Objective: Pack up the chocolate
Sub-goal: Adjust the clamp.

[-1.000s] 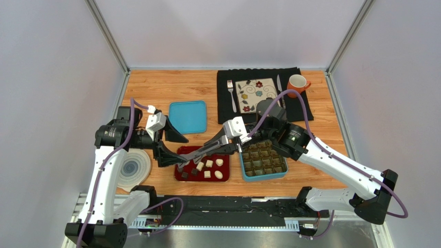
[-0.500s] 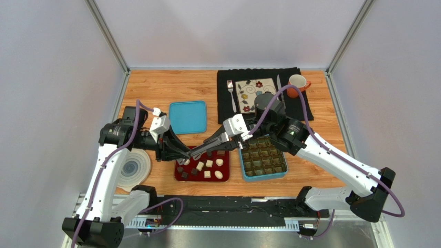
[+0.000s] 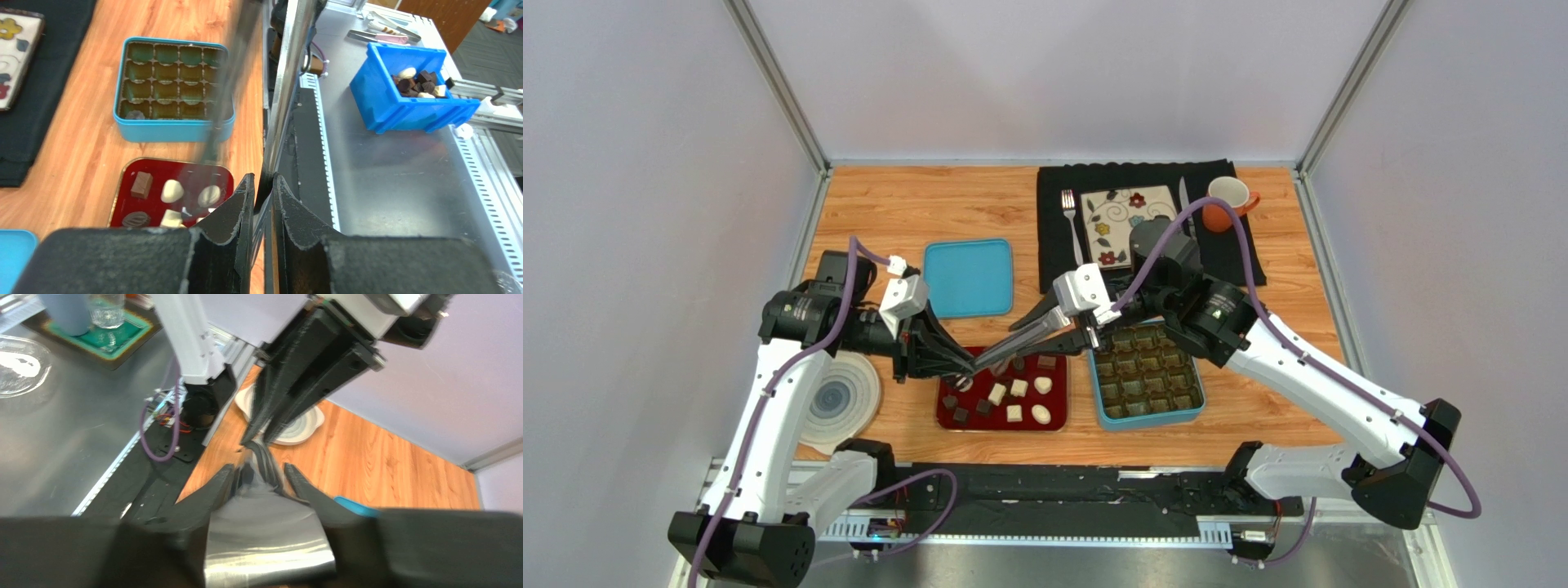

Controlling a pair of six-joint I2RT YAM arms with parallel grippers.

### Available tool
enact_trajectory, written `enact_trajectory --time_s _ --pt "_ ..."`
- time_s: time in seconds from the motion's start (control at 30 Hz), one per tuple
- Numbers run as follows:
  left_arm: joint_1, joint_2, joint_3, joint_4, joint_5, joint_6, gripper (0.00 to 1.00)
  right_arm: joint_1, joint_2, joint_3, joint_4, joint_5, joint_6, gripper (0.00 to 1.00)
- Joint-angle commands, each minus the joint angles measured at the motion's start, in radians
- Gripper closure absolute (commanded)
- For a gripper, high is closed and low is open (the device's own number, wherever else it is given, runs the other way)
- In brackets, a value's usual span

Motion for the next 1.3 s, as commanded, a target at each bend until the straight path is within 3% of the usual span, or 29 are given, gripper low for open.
enact_trajectory --time_s 0.0,0.03,0.2,0.4,0.47,0.6,0.7,0.9,1.03,1.27 --pt "-0.004 0.005 0.009 -0.144 0.045 0.009 0.88 -0.008 -0.041 -0.010 0.216 0.153 -0.003 0.22" --pt "-0.004 0.007 0.019 -0.144 0.047 0.008 0.90 -0.008 -0.042 -0.011 0.211 0.167 0.000 0.01" --pt "-0.004 0.018 0.054 -0.142 0.058 0.000 0.95 -0.012 -0.087 -0.064 0.219 0.357 0.036 0.00" --pt "-0.004 0.028 0.057 -0.133 0.064 -0.012 0.98 -0.041 -0.193 -0.180 0.237 0.442 0.122 0.00" --pt "-0.004 0.025 0.057 -0.133 0.065 -0.012 0.99 -0.069 -0.235 -0.211 0.237 0.430 0.164 0.00" --pt "-0.004 0.024 0.066 -0.125 0.067 -0.029 0.99 -0.159 -0.251 -0.269 0.223 0.188 0.266 0.00" --pt "-0.004 0.024 0.077 -0.119 0.084 -0.050 1.00 -0.175 -0.227 -0.301 0.252 0.112 0.311 0.00" --pt "-0.004 0.016 0.074 -0.031 0.148 -0.182 1.00 -0.152 -0.142 -0.370 0.627 0.077 0.504 0.00" --pt "-0.004 -0.005 0.042 0.072 0.180 -0.296 1.00 -0.100 -0.075 -0.396 0.859 0.187 0.570 0.00" --pt "-0.004 -0.088 -0.073 0.442 0.226 -0.654 1.00 -0.077 0.054 -0.380 1.116 0.227 0.741 0.00"
